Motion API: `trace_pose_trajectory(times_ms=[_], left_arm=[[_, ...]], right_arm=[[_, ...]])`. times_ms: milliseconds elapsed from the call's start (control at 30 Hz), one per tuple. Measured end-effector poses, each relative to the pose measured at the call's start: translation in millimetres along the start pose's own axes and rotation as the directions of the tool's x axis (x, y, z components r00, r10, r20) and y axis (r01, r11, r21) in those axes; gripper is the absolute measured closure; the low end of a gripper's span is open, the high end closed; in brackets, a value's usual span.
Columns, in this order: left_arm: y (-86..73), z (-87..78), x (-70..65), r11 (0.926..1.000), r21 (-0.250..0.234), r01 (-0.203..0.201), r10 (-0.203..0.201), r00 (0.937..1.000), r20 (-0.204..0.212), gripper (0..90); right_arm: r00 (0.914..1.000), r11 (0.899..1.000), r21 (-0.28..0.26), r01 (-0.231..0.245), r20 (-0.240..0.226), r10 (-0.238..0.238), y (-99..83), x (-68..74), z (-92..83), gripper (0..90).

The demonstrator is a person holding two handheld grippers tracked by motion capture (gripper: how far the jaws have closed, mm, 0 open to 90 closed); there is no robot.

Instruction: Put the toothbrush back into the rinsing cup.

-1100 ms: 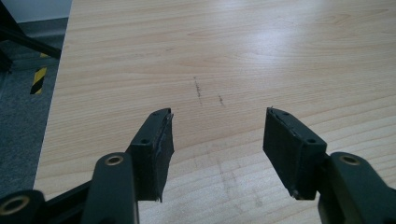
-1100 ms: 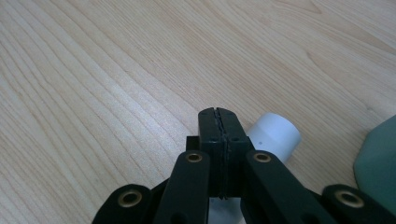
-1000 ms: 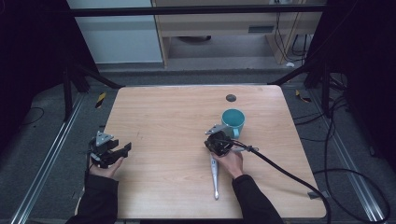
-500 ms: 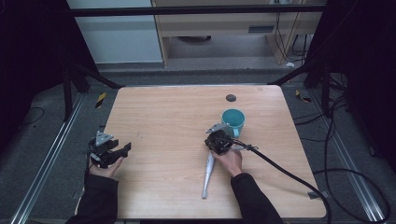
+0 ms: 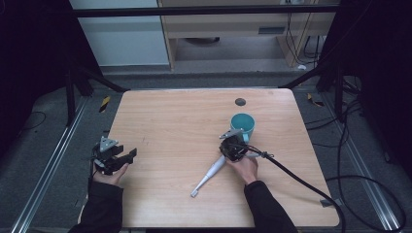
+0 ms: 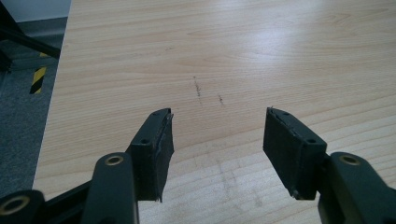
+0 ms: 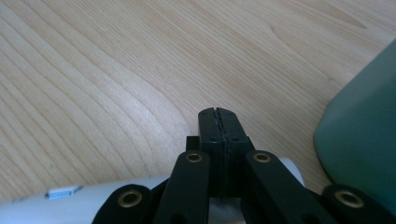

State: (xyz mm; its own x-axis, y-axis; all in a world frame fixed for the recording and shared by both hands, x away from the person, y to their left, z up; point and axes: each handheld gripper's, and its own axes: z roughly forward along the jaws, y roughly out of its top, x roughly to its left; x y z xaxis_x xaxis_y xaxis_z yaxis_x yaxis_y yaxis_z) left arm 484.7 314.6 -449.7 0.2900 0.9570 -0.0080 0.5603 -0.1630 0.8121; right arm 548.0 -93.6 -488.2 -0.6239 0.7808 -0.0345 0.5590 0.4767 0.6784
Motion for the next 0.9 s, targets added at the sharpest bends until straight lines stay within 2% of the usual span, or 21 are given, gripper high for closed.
trace_pose_trajectory(times_ms=[267,533,900], left_arm=[[0.2,-0.3,-0.2,1.0000,-0.002,0.001,-0.001,1.0000,0.001,42.2],[0.3,-0.8,-0.3,1.0000,-0.003,0.003,-0.003,1.0000,0.002,42.2],[0.4,-1.0,-1.0,1.0000,-0.002,0.001,-0.001,1.0000,0.001,42.2]], right_arm=[[0.9997,1.000,0.000,0.016,0.016,-0.016,-7.9,-2.1,-9.1,90.0],[0.9996,1.000,0.013,0.012,0.027,-0.013,-15.5,-4.8,-21.5,90.0],[0.9998,1.000,0.013,0.003,0.018,-0.004,-30.6,-7.6,-40.8,90.0]])
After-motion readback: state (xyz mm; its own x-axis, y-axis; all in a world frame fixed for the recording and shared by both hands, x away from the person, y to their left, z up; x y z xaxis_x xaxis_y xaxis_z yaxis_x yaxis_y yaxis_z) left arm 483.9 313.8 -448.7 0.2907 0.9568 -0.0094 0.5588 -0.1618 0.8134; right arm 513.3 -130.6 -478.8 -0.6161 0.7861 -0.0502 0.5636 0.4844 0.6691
